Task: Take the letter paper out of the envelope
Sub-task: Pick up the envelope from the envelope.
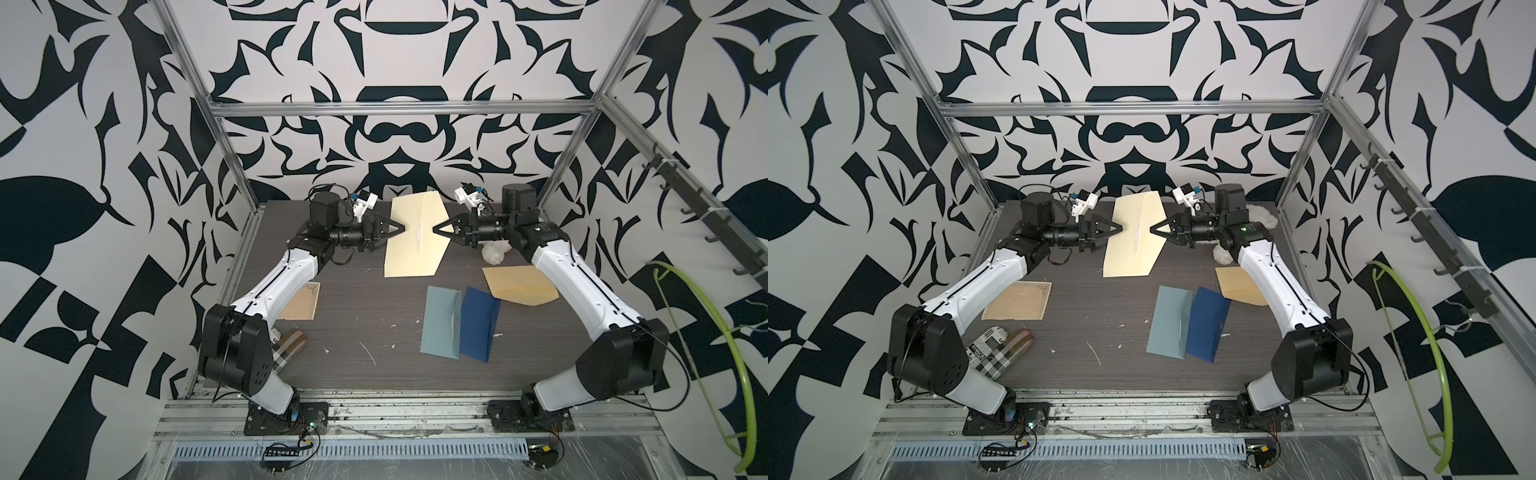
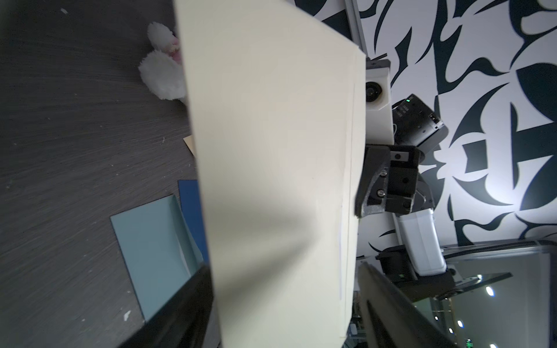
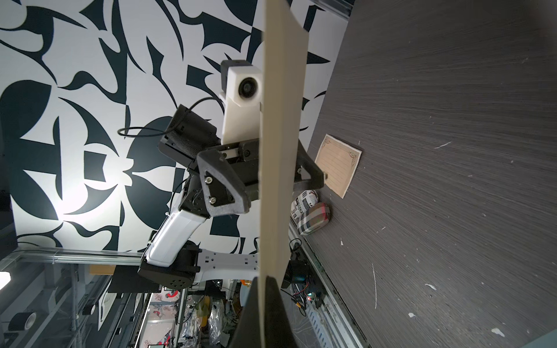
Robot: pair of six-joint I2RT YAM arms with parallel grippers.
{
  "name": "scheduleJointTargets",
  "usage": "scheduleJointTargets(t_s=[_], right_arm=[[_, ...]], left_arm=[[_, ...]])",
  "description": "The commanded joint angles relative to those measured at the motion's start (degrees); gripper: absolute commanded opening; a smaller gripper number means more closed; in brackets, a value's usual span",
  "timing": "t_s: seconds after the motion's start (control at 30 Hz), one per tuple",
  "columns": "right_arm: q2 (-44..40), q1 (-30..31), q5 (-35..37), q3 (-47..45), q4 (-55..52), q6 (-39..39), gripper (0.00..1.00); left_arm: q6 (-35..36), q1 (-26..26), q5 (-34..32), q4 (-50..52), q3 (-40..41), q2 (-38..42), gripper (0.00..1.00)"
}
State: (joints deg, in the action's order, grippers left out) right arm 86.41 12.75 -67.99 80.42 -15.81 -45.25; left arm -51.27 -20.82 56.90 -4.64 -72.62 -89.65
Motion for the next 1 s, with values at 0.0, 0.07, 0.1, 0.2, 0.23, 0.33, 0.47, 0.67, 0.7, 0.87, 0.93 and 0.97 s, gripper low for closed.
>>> scheduleJointTargets(t_s=[0.0, 0.07, 0.1, 0.2, 0.23, 0.33, 0.47, 0.67, 0.7, 0.87, 0.93, 0.97], right_arm=[[0.1, -0.3, -3.3, 0.5, 6.9, -2.4, 0.0], [1.0, -0.5, -3.8, 1.1, 7.7, -2.8, 0.0], [1.5, -0.5, -4.0, 1.4, 7.8, -2.9, 0.0], [2.7, -0.6, -4.0, 2.3, 7.9, -3.0, 0.0], [3.2, -0.6, -3.9, 2.5, 8.1, -3.2, 0.0], [3.7, -0.6, -3.9, 2.2, 10.4, -4.9, 0.0], [4.0, -0.6, -4.0, 2.1, 11.1, -5.2, 0.0], [3.9, -0.6, -3.7, 1.6, 11.0, -5.3, 0.0], [3.9, -0.6, -3.7, 1.5, 11.0, -5.3, 0.0], [4.1, -0.9, -2.4, 1.4, 9.8, -4.6, 0.0], [3.9, -1.1, -1.8, 1.1, 9.7, -4.5, 0.08], [3.9, -1.2, -1.6, 1.0, 9.7, -4.5, 0.12]], left_arm=[[-3.4, 0.3, 3.0, -5.2, -0.2, -0.7, 0.63], [-4.5, 0.4, 3.3, -6.5, 0.1, -0.6, 0.51], [-4.9, 0.4, 3.1, -6.9, 0.3, -0.5, 0.45], [-5.1, 0.3, 2.4, -6.7, 0.7, 0.1, 0.28], [-5.1, 0.3, 2.2, -6.5, 0.8, 0.1, 0.22], [-5.3, 0.3, 1.4, -6.4, 1.1, 0.4, 0.08], [-5.8, 0.4, 0.9, -6.7, 1.3, 0.7, 0.01], [-7.1, 0.4, 0.5, -7.6, 1.3, 0.2, 0.0], [-7.7, 0.4, 0.5, -8.2, 1.4, 0.2, 0.0], [-10.3, 0.4, -0.9, -9.9, 1.8, 0.0, 0.0], [-11.4, 0.3, -1.9, -10.2, 2.0, -0.1, 0.0], [-12.3, 0.3, -2.2, -10.9, 2.2, -0.3, 0.0]])
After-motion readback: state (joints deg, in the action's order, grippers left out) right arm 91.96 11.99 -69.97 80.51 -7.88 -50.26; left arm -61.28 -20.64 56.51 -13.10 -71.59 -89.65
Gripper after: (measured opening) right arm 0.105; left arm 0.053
